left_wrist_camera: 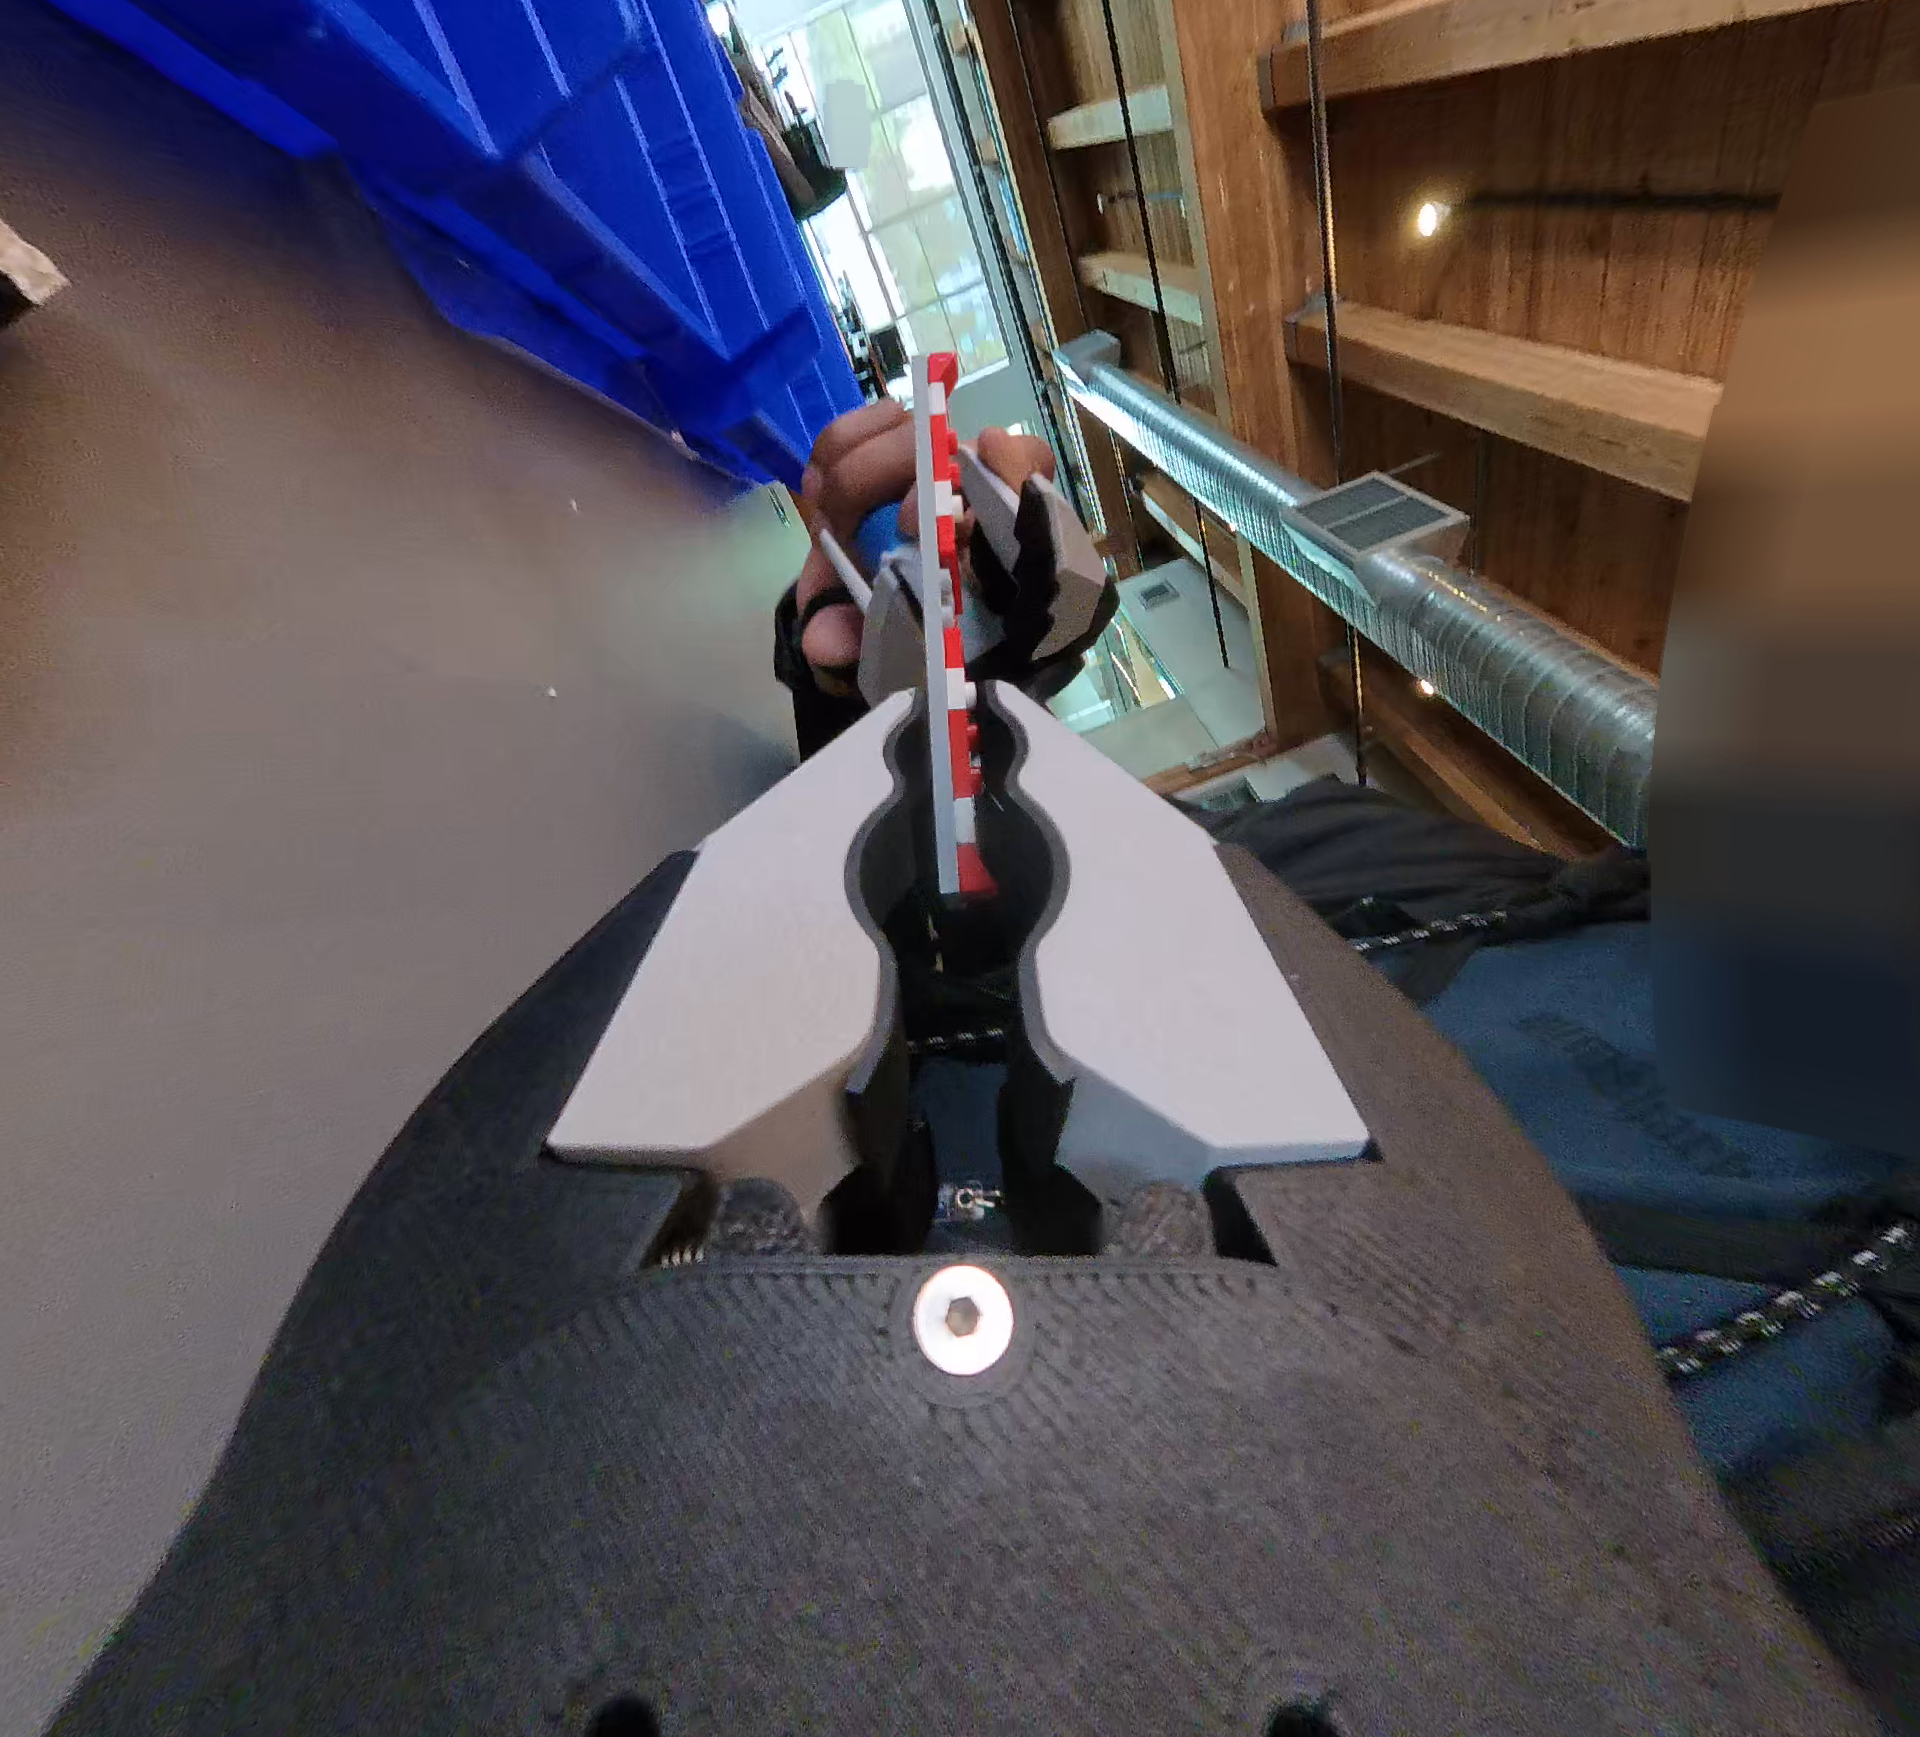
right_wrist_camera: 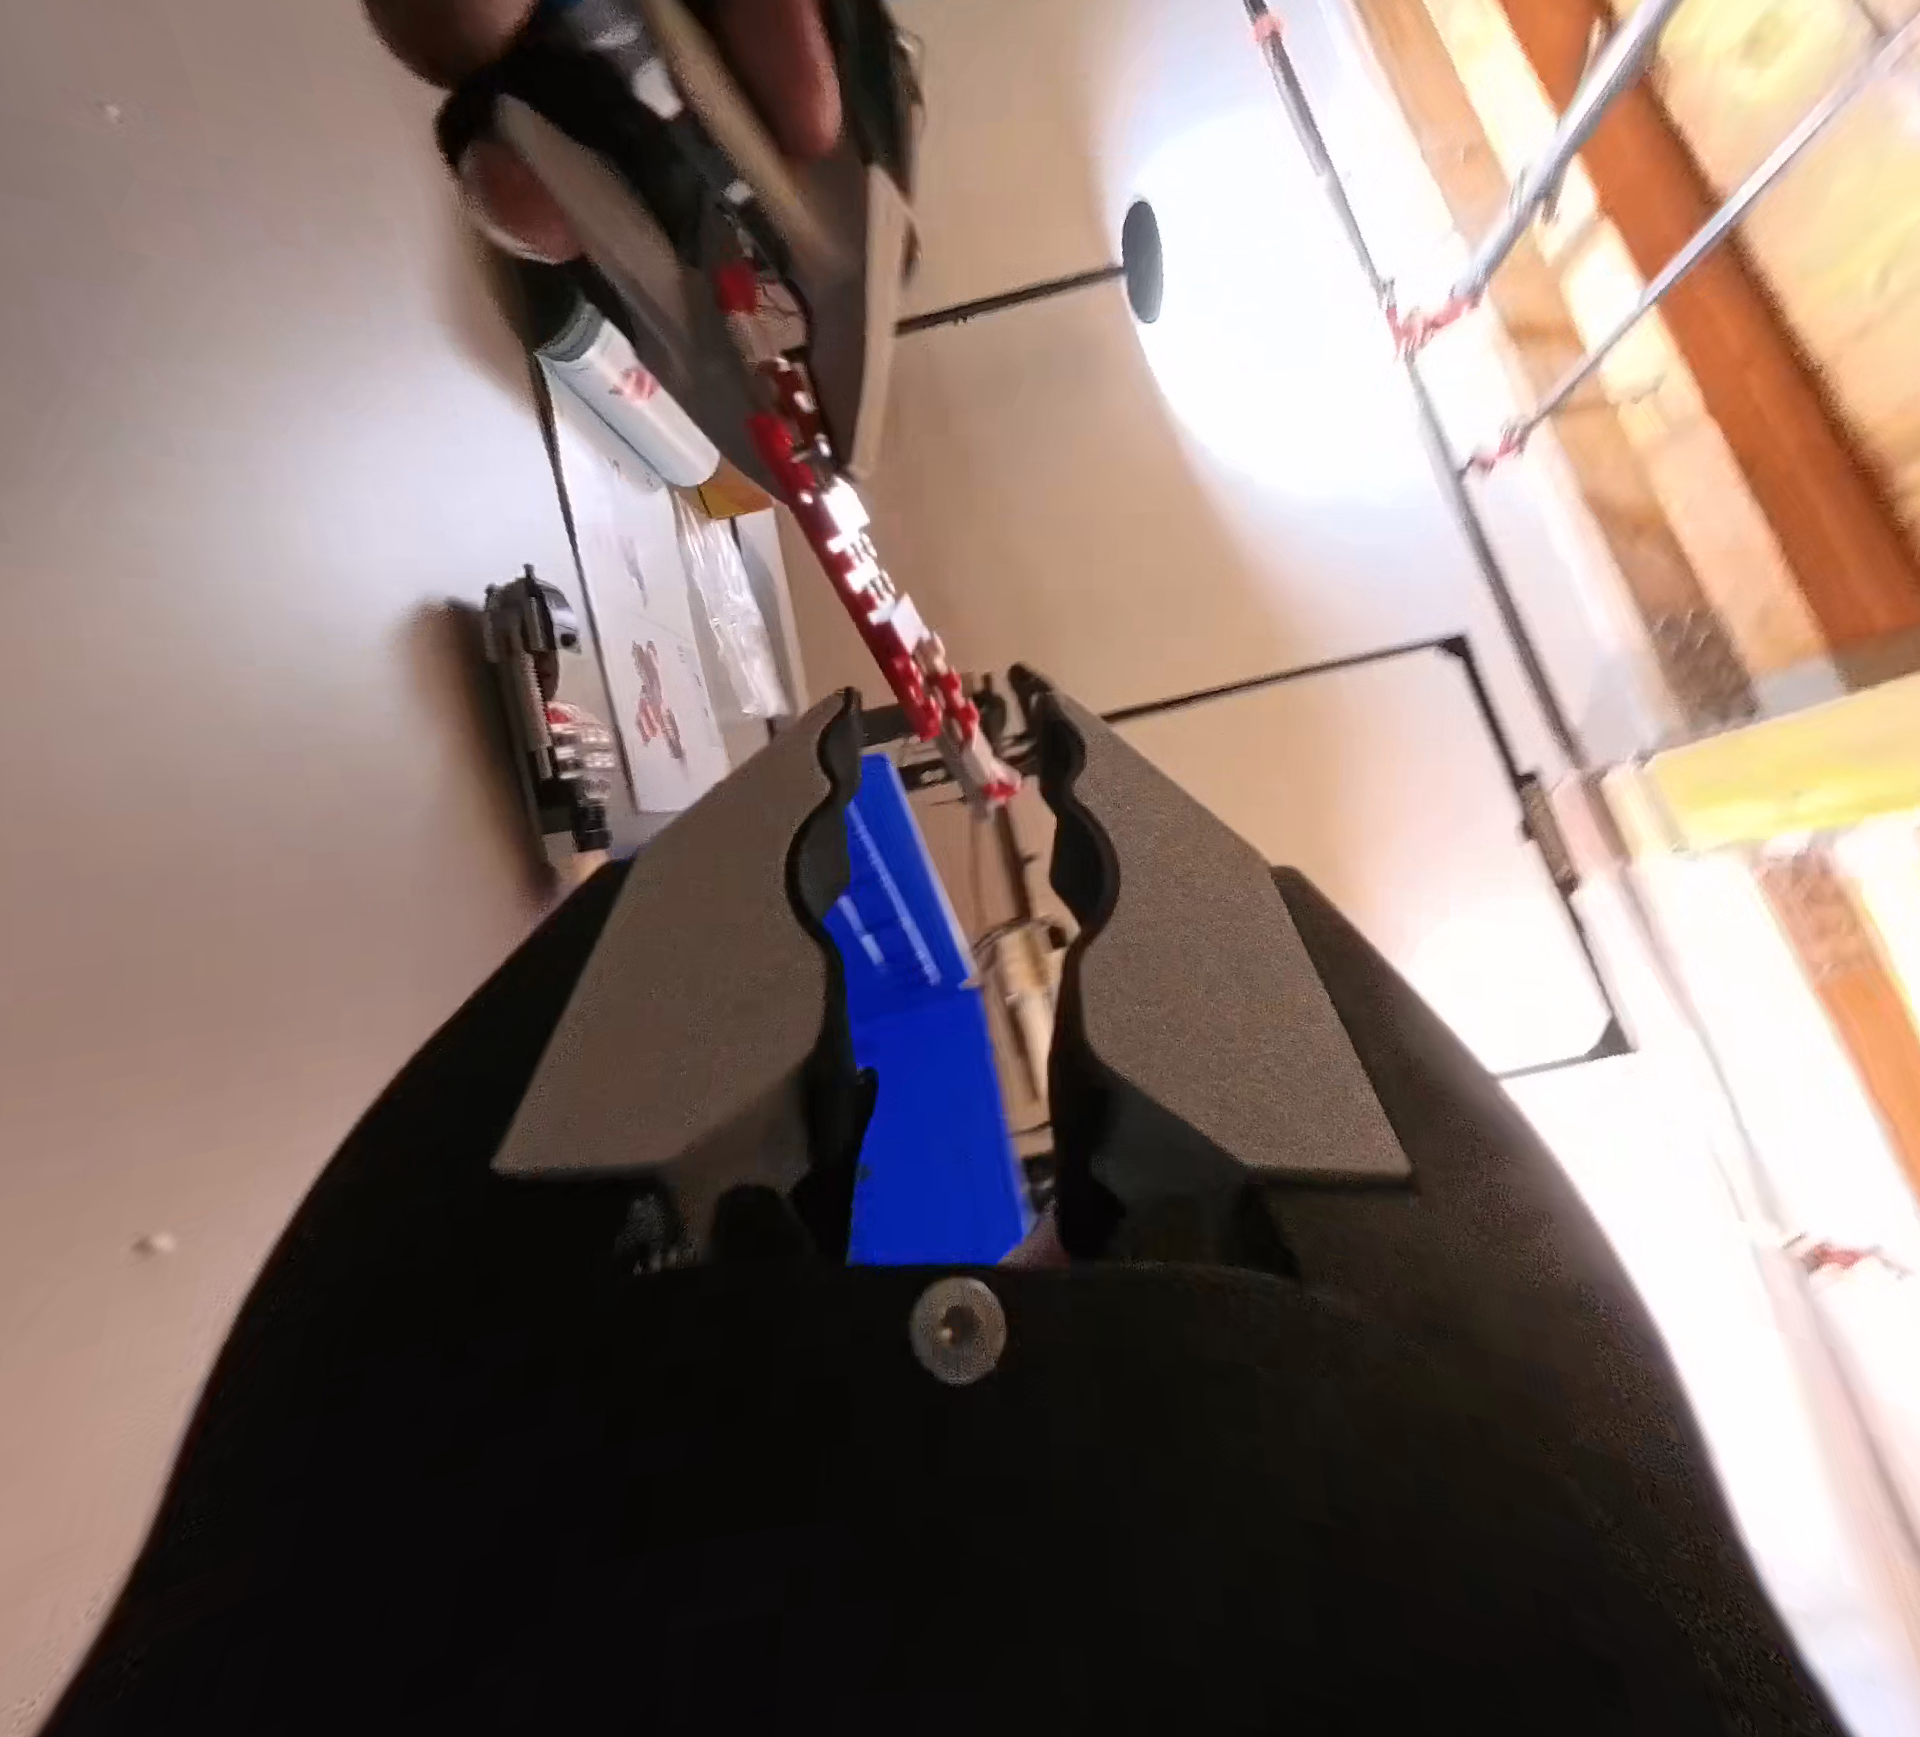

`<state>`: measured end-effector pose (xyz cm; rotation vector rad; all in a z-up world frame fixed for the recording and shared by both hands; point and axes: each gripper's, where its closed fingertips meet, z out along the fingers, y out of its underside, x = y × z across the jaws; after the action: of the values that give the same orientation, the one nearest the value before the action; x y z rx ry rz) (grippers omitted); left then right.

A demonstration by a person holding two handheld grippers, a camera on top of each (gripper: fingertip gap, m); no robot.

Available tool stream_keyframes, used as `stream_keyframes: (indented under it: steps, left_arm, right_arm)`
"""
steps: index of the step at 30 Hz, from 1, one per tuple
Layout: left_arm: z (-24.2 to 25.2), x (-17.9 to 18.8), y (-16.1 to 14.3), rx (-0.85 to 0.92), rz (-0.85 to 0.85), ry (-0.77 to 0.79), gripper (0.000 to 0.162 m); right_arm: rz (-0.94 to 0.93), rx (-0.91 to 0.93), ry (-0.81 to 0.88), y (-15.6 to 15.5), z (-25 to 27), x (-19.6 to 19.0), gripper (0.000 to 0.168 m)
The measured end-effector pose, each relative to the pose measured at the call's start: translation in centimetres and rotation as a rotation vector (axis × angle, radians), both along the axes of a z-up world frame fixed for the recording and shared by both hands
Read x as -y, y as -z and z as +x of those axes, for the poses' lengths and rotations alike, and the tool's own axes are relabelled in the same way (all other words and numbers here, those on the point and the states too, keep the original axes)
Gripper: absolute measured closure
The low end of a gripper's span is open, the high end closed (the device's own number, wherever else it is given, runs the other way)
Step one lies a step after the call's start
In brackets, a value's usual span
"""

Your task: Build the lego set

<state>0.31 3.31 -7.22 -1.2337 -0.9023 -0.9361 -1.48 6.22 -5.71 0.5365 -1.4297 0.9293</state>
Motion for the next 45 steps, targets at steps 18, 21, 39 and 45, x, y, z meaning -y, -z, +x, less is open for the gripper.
stream_keyframes:
  steps: [18, 21, 39, 45]
  left_arm:
    - [-2.5, -0.1, 0.2, -0.043, 0.119, -0.340, 0.154]
    - [-2.1, -0.2, 0.2, -0.057, 0.112, -0.339, 0.154]
    - [-1.4, -0.6, 0.6, -0.080, 0.086, -0.327, 0.154]
    - [-1.4, -0.5, 0.8, -0.087, 0.071, -0.323, 0.154]
  right_arm:
    - [-1.181, 1.961, -0.359, 2.4, -0.6, 1.6, 0.125]
    - [-1.200, 1.995, -0.410, 2.1, -0.5, 1.8, 0.133]
    - [-1.189, 1.964, -0.426, 2.0, -0.3, 2.2, 0.164]
    - [-1.200, 1.991, -0.429, 2.3, -0.3, 2.3, 0.164]
